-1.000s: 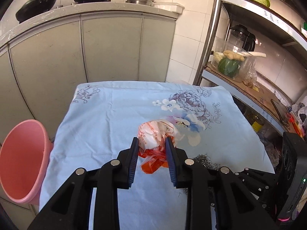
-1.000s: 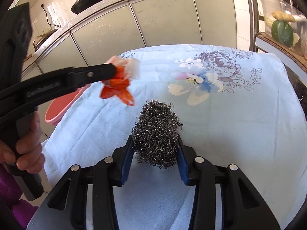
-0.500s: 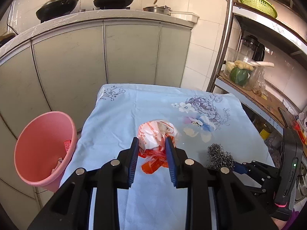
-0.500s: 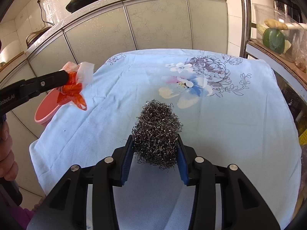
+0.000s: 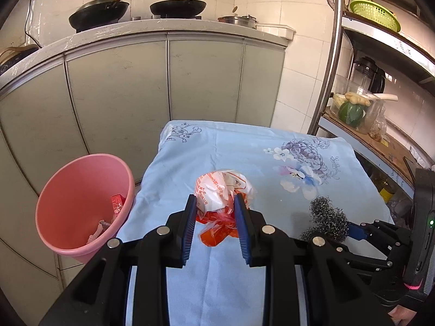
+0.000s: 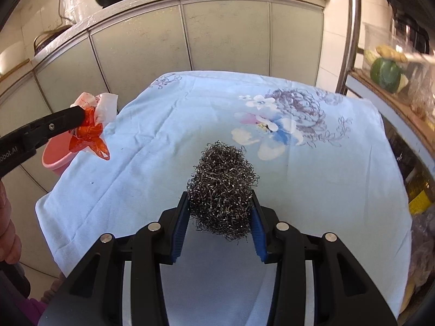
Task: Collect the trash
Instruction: 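Carry the orange wrapper and steel wool over the pink bucket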
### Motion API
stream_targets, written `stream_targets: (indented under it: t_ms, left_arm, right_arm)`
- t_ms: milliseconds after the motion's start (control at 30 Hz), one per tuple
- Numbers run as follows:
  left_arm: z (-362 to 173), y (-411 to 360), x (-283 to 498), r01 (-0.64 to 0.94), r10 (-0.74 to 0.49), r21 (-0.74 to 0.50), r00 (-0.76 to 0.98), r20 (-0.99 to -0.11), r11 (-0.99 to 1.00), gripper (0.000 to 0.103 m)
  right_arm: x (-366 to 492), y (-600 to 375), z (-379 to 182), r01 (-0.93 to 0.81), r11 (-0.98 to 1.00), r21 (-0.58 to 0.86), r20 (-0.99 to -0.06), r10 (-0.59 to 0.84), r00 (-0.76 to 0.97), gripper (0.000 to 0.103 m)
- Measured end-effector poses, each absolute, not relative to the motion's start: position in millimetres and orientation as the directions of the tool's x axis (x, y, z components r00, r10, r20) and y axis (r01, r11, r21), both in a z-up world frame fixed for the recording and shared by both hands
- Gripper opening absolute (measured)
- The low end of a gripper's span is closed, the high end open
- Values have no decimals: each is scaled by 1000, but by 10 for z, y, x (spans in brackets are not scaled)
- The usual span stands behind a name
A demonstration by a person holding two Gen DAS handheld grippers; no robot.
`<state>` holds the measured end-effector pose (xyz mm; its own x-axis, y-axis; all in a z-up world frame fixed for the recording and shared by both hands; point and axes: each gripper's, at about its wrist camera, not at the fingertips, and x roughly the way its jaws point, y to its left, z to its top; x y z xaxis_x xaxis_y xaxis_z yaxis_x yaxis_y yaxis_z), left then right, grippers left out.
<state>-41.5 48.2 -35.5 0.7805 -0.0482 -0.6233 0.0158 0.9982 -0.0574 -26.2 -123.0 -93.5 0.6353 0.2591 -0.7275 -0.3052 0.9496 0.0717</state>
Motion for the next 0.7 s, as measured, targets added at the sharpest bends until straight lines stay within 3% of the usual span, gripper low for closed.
stream_targets:
  t_ms: [700]
  left_arm:
    - [-490, 980, -579, -98, 9, -105, 773, -634, 990, 27]
  right_arm:
    - [-177, -600, -596, -388, 922, 1, -694, 280, 663, 42]
